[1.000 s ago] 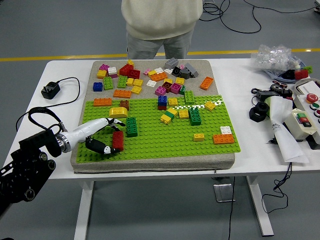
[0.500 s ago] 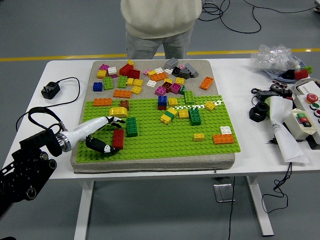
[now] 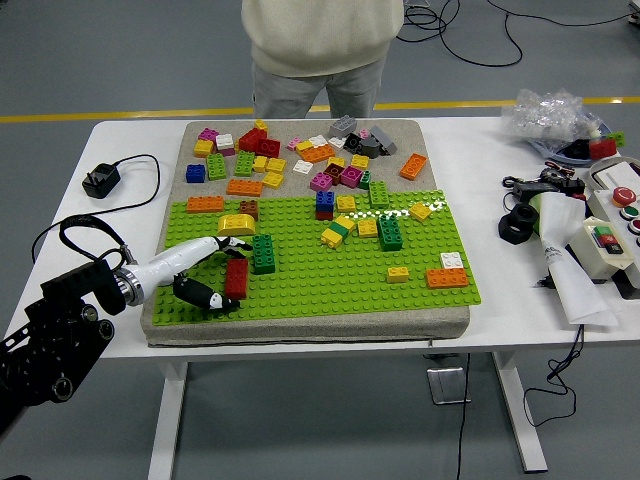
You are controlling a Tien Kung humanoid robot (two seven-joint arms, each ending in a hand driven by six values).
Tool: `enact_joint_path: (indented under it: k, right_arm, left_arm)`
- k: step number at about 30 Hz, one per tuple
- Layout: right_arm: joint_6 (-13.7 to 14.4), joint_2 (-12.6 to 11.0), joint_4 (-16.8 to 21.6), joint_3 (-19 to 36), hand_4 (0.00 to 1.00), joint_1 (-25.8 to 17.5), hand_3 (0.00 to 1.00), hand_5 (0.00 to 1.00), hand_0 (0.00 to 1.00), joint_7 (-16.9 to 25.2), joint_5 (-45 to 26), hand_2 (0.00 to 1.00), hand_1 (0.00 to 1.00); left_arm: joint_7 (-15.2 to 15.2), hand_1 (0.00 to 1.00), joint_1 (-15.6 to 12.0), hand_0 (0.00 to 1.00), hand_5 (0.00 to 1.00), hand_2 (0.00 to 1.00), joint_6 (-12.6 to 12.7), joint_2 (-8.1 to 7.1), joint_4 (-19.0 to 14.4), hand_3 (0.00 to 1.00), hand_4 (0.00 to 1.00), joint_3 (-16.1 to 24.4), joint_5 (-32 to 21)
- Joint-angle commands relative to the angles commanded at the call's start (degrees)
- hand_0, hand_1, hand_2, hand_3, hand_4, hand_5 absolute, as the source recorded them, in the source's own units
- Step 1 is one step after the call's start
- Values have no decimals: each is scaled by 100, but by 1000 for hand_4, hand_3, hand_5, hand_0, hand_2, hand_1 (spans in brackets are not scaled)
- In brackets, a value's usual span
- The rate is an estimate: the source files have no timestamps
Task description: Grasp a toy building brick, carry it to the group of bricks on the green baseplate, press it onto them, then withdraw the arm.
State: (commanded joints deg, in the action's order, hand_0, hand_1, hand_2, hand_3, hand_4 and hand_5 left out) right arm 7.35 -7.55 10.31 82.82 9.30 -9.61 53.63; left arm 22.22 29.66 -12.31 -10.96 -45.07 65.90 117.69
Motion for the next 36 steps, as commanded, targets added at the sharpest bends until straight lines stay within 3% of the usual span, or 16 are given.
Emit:
enact_joint_path:
  k: [21, 36]
  right_arm:
    - [9, 0, 0, -2, 907, 2, 721, 550, 799, 14, -12, 760, 739]
    - [16, 10, 0, -14, 907, 3, 718, 550, 797, 14, -33, 759, 739]
  left_arm:
    - [-4, 867, -18, 998, 199, 818, -65, -1, -71, 888, 942, -5, 1]
    - [95, 869, 63, 998, 207, 833, 63, -13, -27, 889, 949, 119, -184]
